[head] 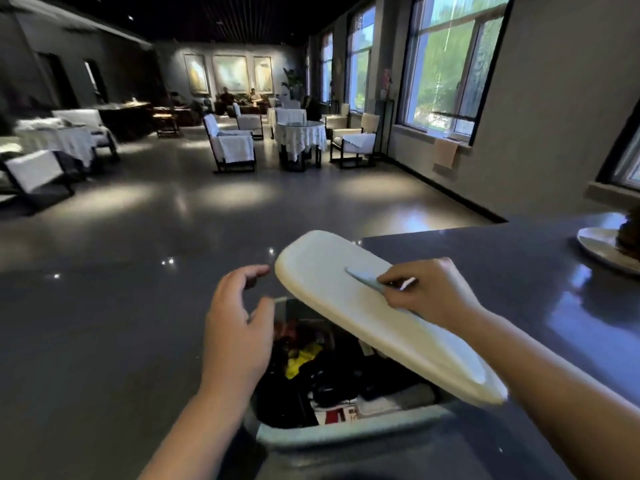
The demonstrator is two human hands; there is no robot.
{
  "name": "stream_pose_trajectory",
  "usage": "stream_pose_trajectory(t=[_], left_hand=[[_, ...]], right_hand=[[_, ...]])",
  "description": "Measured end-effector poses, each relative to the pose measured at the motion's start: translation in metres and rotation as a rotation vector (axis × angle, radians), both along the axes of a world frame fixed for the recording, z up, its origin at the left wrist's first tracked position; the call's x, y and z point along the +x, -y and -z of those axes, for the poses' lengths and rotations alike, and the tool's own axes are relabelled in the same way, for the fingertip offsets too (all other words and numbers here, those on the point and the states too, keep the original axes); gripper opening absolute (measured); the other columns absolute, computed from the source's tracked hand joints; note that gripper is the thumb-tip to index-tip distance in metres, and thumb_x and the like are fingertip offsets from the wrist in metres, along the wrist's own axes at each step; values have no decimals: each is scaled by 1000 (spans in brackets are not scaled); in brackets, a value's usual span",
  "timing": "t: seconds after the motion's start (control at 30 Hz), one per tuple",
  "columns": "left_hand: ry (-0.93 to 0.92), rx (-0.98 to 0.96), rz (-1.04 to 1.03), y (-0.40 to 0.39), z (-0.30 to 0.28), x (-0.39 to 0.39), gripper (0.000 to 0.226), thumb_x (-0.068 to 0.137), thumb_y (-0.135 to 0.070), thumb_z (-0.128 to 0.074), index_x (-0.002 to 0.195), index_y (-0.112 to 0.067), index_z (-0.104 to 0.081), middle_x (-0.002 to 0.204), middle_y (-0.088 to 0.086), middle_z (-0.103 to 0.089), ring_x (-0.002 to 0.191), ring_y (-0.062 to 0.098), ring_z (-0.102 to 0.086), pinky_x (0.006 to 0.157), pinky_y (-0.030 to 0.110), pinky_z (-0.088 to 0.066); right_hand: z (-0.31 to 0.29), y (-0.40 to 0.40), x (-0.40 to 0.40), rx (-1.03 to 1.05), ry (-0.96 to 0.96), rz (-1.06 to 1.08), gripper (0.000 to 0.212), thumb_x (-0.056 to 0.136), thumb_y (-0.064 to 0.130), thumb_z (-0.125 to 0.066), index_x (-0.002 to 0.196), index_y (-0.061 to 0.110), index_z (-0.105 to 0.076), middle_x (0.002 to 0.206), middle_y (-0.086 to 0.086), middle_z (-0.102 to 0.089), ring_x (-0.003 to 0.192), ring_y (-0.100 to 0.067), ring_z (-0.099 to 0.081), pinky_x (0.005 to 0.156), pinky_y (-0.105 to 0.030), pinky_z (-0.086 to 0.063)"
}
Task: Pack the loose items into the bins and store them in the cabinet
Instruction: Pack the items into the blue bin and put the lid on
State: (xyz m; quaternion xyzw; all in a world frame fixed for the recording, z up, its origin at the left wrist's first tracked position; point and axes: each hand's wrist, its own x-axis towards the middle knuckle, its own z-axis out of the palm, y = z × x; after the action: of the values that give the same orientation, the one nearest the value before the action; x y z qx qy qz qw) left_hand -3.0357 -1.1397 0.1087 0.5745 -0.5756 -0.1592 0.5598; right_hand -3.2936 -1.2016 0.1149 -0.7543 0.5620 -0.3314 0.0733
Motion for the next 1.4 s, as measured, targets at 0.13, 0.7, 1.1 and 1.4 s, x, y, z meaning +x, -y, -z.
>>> stream_pose_trajectory(t=[0.13,0.7,1.1,1.4], left_hand=[[-115,-1,-56,-8,9,33,29,91,-6,-51,105,-29,-62,112,-8,-61,108,1,-55,89,21,-42],[472,300,303,4,39,-37,43,95,-33,-47,137,-26,-44,147,-12,-37,136,5,-30,111,20,-21],[855,346,473,29,51,-113,62,92,-59,-34,147,-33,-22,159,-9,-8,146,15,-3,118,36,-6],[959,395,442,31,58,-119,66,90,-66,-20,149,-38,-7,159,-13,4,146,13,7,116,49,1]], right_hand=[[13,5,24,99,-116,-112,16,70,28,-70,82,39,-74,73,19,-67,68,-3,-59,65,-13,-45],[45,-14,32,74,-234,-339,21,84,34,-67,104,33,-71,101,18,-68,96,3,-56,83,-14,-42],[69,-48,-44,174,-86,282,48,89,46,-58,134,30,-51,143,12,-45,136,-12,-34,112,-32,-29],[79,-60,-45,670,1094,297,40,75,28,-80,111,15,-68,94,-7,-76,86,-24,-73,75,-37,-58]])
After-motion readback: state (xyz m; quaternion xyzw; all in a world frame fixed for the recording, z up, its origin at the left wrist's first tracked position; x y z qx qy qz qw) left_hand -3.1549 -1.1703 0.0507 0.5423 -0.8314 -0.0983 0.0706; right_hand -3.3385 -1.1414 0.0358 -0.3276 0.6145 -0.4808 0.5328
